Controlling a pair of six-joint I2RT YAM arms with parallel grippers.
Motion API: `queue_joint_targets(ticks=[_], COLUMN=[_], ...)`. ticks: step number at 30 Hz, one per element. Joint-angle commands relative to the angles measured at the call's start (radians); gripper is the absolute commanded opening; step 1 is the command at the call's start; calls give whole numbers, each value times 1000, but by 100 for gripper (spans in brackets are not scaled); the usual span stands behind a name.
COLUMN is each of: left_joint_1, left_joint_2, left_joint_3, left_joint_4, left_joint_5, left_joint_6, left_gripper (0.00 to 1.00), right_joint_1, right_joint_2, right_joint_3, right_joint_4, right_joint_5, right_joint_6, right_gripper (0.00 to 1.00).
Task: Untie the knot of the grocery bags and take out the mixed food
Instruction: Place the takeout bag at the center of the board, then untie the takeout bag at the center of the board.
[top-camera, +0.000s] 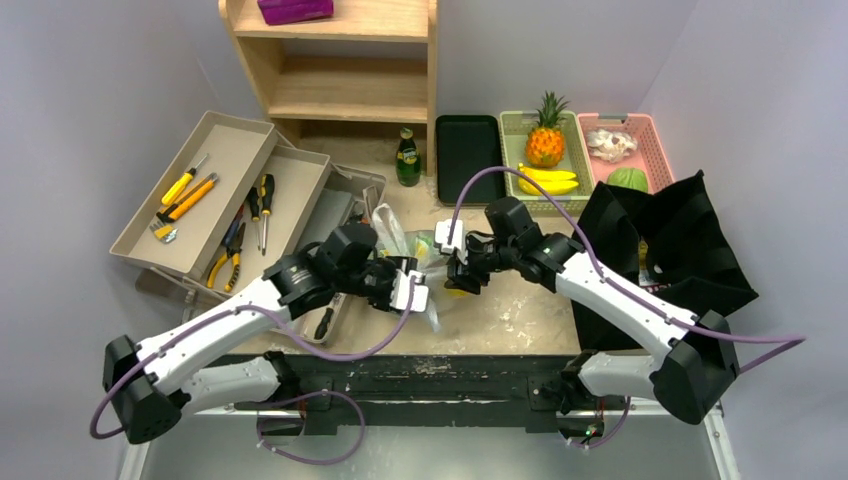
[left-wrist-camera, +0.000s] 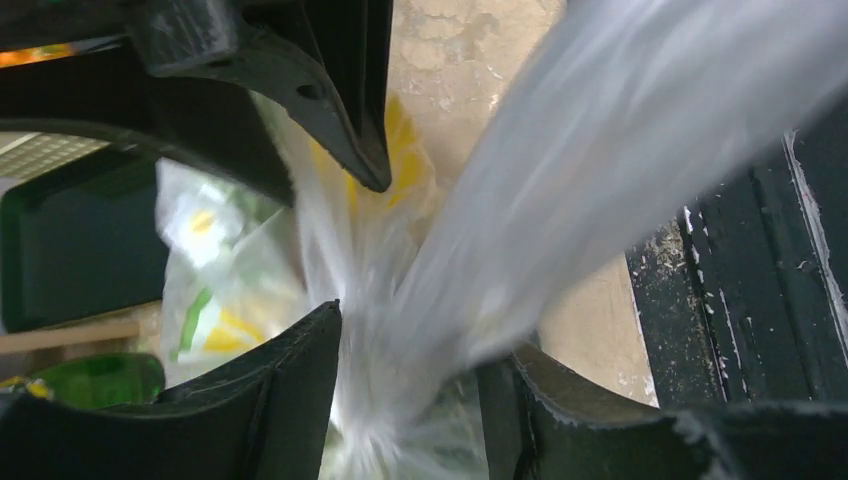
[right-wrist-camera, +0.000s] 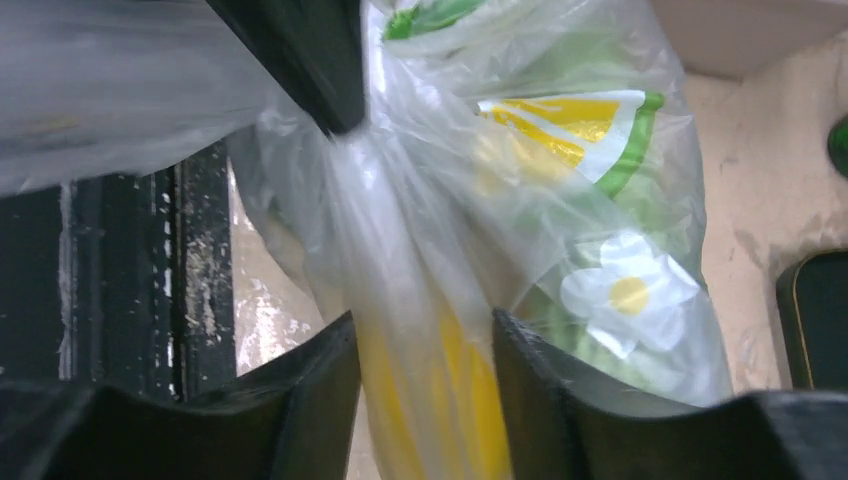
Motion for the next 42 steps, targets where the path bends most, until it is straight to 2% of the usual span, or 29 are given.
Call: queue_joint_targets(ticks=[1, 3, 5, 7, 9, 15, 19, 29, 34, 35, 37, 38, 39, 42], left_joint_1=[15, 70, 147, 212, 230, 230, 224, 216, 211, 211, 210, 210, 210, 211], left_joint_2=[-147, -202, -249, -282, -289, -182, -124, -9, 87, 100, 109, 104, 90, -1], left_joint_3=[-43, -43, -60, -86, -102, -45, -6, 82, 123, 123, 121, 123, 121, 82], left_joint_4=[24, -44, -93, -103, -94, 24, 76, 69, -57, -56, -51, -64, -76, -99], left_joint_5=[-66, -61, -51, -53, -60, -63, -17, 52, 81, 74, 60, 57, 55, 17], left_joint_6=[-73, -91, -93, -93, -91, -174, -154, -61, 32, 34, 19, 12, 2, -2], left_gripper=[48, 44, 44, 47, 50, 46, 47, 48, 54, 51, 36, 16, 0, 0], right_joint_1=[4, 3, 4, 4, 4, 5, 7, 15, 19, 19, 20, 19, 19, 14], right_joint_2=[-16, -43, -73, -106, -125, -158, -174, -192, -203, -206, -217, -224, -235, -292], right_joint_3=[-35, -55, -78, -94, -103, -114, -121, -121, -127, -127, -127, -128, -129, -140], right_joint_4=[84, 77, 68, 76, 82, 113, 126, 126, 136, 136, 129, 113, 99, 49], right_joint_5=[96, 128, 141, 146, 142, 144, 135, 119, 116, 118, 131, 141, 145, 187], right_joint_6=[-89, -106, -129, -137, -141, -156, -182, -214, -226, -230, -244, -257, -271, -258], right_gripper=[38, 27, 16, 6, 0, 0, 0, 0, 0, 0, 0, 0, 0, 0])
